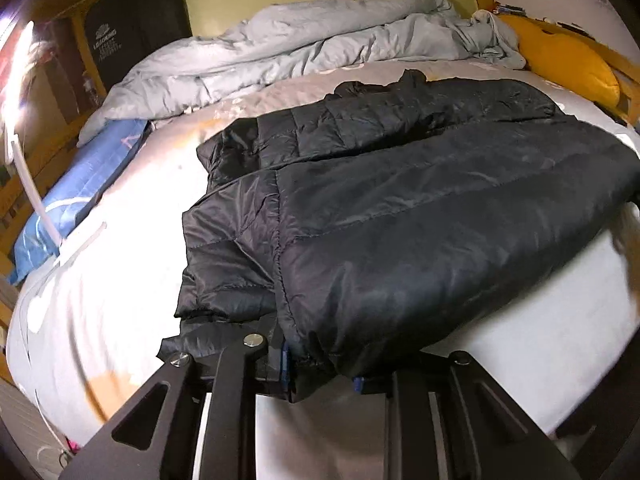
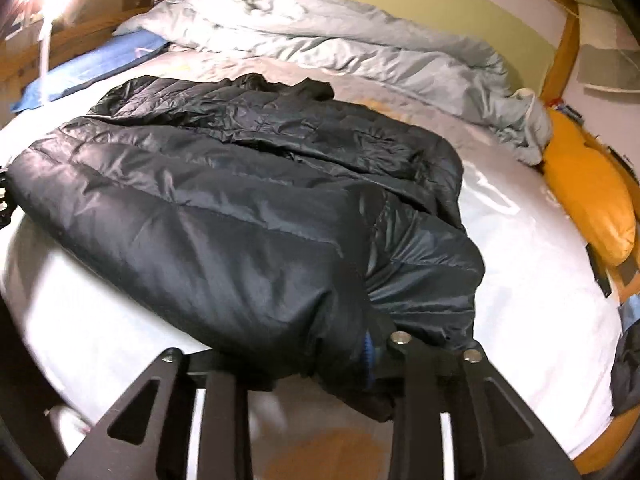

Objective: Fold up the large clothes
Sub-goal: 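Fold the held jacket edge over the body with both grippers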

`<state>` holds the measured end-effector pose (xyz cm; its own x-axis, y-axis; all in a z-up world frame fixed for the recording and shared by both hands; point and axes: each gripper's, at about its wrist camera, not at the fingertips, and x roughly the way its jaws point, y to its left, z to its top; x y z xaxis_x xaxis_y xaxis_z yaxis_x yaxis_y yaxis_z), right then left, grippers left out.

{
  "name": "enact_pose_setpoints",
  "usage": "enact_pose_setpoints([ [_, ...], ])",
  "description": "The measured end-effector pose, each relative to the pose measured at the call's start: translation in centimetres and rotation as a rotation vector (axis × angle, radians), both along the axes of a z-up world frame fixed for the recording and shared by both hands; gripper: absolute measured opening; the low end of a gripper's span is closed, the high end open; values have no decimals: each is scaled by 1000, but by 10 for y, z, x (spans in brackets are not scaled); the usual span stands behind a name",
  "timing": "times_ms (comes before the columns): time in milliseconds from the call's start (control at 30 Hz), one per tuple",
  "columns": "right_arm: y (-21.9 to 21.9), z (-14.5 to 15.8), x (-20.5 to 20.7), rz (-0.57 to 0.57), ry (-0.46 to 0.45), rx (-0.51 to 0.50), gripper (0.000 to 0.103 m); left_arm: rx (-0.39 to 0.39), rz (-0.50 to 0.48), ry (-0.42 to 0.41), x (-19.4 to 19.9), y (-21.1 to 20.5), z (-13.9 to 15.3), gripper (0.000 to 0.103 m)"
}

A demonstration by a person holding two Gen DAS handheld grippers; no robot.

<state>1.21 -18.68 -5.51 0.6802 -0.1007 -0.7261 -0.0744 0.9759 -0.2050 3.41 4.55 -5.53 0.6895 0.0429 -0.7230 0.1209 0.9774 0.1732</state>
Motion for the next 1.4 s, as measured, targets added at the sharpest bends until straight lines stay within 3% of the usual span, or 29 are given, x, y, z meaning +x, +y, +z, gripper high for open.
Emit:
enact_pose_setpoints([
  [67, 4, 6, -7, -4, -19, -32, 41, -28, 34, -14, -5, 8, 7, 44],
  [167, 7, 18, -9, -42, -90, -94, 62, -52, 99, -92, -5, 20, 24, 71],
  [233, 3, 29, -9, -59, -139, -90, 72, -65, 105, -142, -2, 26, 35, 75],
  [400, -16, 63, 8, -84, -214, -51, 77, -60, 111, -218, 22, 30, 61, 80],
  [533, -25, 89, 68, -98, -270, -91, 80, -67, 129, -256, 83, 25, 89, 85],
  [633, -31, 102, 120, -151, -252, -61, 80, -125, 110, -250, 137, 26, 102, 85],
  [700, -38, 111, 140, -155, -273, 3, 80, -94, 113, -260, 167, 27, 112, 85],
  [800, -47, 114, 151, -175, -308, 23, 82, -106, 124, -248, 184, 37, 114, 85],
  [900, -63, 102, 141, -202, -295, 32, 82, -180, 158, -236, 174, 57, 106, 85],
  [1100, -105, 71, 95, -229, -278, 191, 91, -238, 189, -254, 124, 86, 81, 88],
  [1233, -125, 62, 86, -203, -263, 303, 91, -338, 134, -214, 116, 99, 67, 88],
  [1300, -134, 57, 89, -215, -253, 346, 91, -424, 83, -173, 122, 104, 56, 88],
  [1333, -137, 54, 92, -211, -240, 380, 90, -450, 69, -170, 124, 105, 53, 86],
  [1367, -141, 50, 95, -194, -223, 431, 86, -468, 49, -169, 128, 105, 49, 72],
  [1400, -144, 46, 98, -178, -212, 472, 65, -466, 41, -168, 132, 103, 46, 57],
])
